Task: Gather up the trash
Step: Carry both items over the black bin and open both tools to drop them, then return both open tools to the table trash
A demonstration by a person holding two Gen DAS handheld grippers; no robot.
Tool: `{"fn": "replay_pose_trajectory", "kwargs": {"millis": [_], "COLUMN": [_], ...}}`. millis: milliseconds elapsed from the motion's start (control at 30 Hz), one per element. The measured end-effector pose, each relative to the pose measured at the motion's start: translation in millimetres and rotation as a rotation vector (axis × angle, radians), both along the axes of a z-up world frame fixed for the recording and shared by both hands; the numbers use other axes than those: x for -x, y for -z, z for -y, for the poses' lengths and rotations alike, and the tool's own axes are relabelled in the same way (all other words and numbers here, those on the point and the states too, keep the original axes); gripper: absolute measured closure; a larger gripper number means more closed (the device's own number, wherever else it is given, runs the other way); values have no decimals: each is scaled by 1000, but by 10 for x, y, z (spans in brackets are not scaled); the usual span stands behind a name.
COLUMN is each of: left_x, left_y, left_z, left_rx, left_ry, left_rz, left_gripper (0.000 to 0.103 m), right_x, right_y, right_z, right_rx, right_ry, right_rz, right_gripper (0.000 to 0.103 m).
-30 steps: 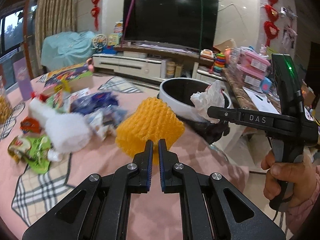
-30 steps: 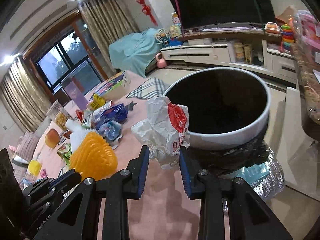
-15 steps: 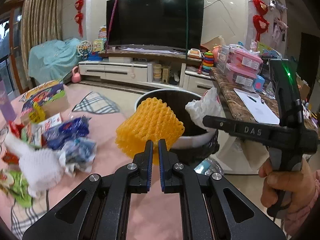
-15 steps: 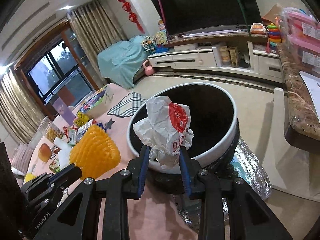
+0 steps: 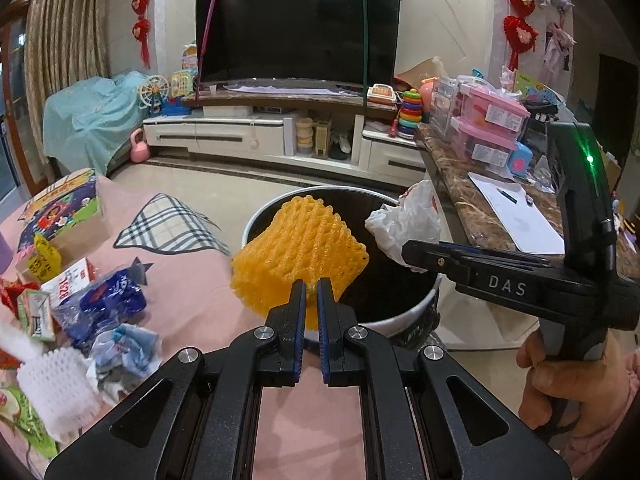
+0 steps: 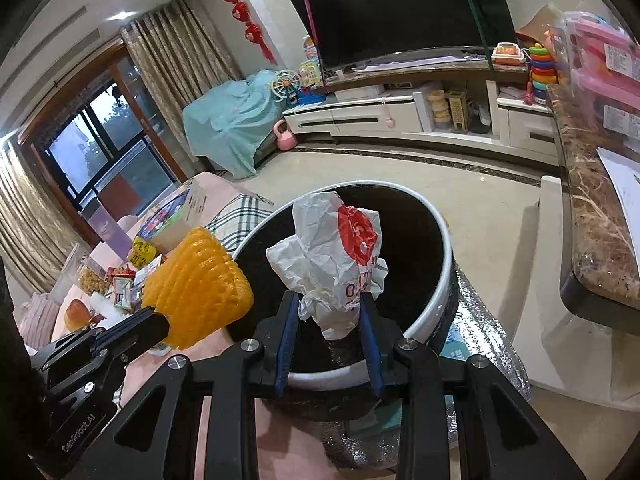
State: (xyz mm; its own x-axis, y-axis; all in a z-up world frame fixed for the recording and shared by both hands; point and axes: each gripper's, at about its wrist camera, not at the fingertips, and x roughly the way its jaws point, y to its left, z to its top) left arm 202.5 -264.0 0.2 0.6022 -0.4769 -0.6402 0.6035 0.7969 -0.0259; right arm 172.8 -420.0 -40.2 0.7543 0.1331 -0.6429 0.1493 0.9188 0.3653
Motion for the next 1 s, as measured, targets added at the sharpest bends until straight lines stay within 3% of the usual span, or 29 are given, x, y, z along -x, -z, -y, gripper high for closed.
{"fn": "replay_pose_trajectory", "kwargs": {"millis": [333, 367, 433, 500, 800, 1000], "left_x": [-152, -158, -161, -149, 9, 163], "left_y": [42, 44, 44, 31, 71, 186], "left_z": [154, 172, 178, 154, -132, -495], "left_rx": [-15, -19, -24, -21, 4, 12], "left_ry": [4, 4, -2, -18, -87, -157], "left_rz": [-29, -31, -32, -22, -20, -43], "left_gripper": [95, 93, 82, 54, 40, 39], "right_x": [-130, -139, -157, -161, -17, 93], "right_y": [36, 34, 41, 45, -7, -60], "right_z": [127, 130, 139, 155, 103, -71], "right_rx": [4, 9, 11, 4, -6, -13], "right_ry": [0, 1, 2, 6, 25, 7], "right_rz": [-35, -37, -48, -51, -20, 10], "right_gripper": [69, 68, 58, 48, 29, 17]}}
